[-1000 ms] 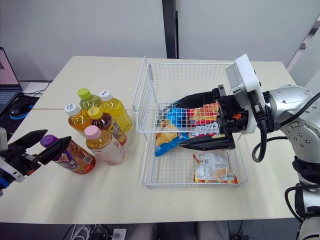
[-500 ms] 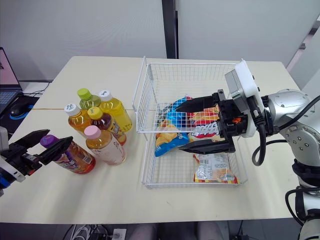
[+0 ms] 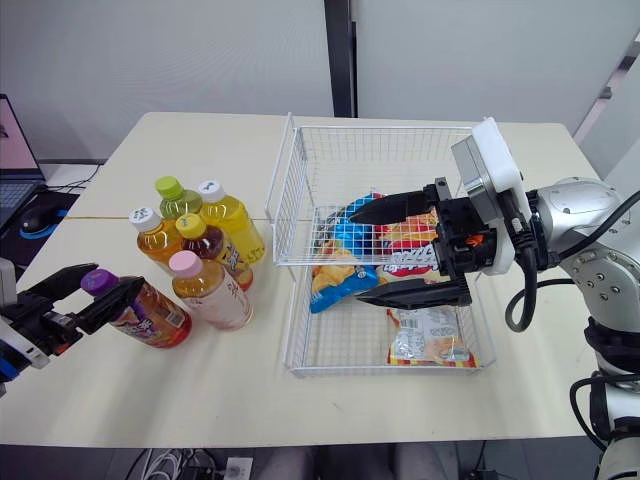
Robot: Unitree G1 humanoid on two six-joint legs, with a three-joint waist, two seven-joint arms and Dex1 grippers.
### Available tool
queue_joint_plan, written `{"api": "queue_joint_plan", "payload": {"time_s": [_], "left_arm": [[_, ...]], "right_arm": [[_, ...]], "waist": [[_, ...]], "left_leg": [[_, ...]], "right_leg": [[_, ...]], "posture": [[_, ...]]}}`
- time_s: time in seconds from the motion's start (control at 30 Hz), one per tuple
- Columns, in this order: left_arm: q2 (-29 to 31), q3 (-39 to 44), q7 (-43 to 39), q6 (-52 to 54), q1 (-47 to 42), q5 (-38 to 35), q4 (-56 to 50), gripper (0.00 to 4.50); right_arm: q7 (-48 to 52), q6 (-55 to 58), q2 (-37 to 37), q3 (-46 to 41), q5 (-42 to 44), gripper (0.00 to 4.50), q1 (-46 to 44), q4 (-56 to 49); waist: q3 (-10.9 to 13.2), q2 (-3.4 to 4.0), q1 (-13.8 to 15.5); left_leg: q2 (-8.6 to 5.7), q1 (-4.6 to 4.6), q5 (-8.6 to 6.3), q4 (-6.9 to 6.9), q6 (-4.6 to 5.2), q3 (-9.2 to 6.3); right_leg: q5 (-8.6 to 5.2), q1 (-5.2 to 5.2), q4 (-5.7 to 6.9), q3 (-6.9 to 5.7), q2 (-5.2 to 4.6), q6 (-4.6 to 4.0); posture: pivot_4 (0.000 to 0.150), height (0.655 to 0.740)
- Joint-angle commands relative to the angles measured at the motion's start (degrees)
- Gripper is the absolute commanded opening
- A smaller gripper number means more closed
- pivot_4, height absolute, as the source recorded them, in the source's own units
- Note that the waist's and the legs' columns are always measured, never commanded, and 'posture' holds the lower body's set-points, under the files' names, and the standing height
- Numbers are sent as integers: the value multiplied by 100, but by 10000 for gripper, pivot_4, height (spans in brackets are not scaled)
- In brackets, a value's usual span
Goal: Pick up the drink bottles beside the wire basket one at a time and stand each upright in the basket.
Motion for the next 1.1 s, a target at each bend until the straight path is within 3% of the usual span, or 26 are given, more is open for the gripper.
{"api": "queue_joint_plan", "payload": {"time_s": [0.03, 0.27, 0.3, 0.6, 1.1], "left_arm": [[-38, 254, -3, -104, -8, -75, -151, 36909], [-93, 216, 1, -109, -5, -101, -194, 14940], [-94, 214, -3, -120, -8, -89, -194, 13657], [-27, 396, -39, -127, -41, -162, -239, 13665], [1481, 1989, -716, 1175, -128, -1171, 77, 13665]], "right_arm": [[-23, -55, -13, -177, 65, 45000, -115, -124], [9, -59, -31, -196, 66, 45000, -124, -88], [17, -59, -38, -197, 59, 45000, -133, -70], [18, -84, -20, -168, -16, 45000, -217, 34], [298, -442, -46, -180, -570, 45000, -587, 760]], "waist": [[0, 0, 0], [0, 0, 0], [0, 0, 0], [0, 0, 1], [3, 3, -7]], "left_leg": [[0, 0, 0, 0, 0, 0], [0, 0, 0, 0, 0, 0], [0, 0, 0, 0, 0, 0], [0, 0, 0, 0, 0, 0], [1, -2, 0, -4, 0, 1]], "right_leg": [[0, 0, 0, 0, 0, 0], [0, 0, 0, 0, 0, 0], [0, 0, 0, 0, 0, 0], [0, 0, -1, 0, -1, 0], [0, -3, -6, -6, 0, -1]], "posture": [[1500, 7400], [1500, 7400], [1500, 7400], [1500, 7400], [1500, 7400]]}}
